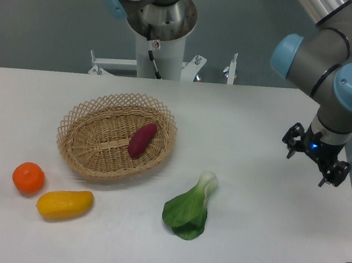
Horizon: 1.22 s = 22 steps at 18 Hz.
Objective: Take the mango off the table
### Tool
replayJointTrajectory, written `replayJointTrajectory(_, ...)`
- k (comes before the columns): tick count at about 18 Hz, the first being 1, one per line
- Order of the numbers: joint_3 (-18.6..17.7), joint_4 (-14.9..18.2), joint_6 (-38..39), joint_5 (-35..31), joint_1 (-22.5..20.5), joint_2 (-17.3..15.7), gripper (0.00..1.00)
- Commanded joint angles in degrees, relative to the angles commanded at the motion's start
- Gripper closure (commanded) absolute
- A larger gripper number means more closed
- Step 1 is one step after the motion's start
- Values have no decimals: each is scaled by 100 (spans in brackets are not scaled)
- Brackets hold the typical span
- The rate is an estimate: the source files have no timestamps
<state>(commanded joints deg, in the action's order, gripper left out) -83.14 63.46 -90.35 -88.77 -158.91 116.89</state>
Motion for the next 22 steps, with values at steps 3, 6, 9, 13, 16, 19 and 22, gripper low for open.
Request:
replayJointTrajectory(3,0,0,0,0,0,-9,0)
replayJointTrajectory(6,9,9,0,-9,0,0,0)
replayJointTrajectory(9,-17,-9,17,-9,9,-9,0)
replayJointTrajectory(13,-26,26,79,35,9,-9,0)
replayJointTrajectory(16,-35,26,70,0,17,-9,0)
replayJointTrajectory(19,-35,79,88,35,44,-61,0)
replayJointTrajectory(22,-35,97,324,105,210,-70,0)
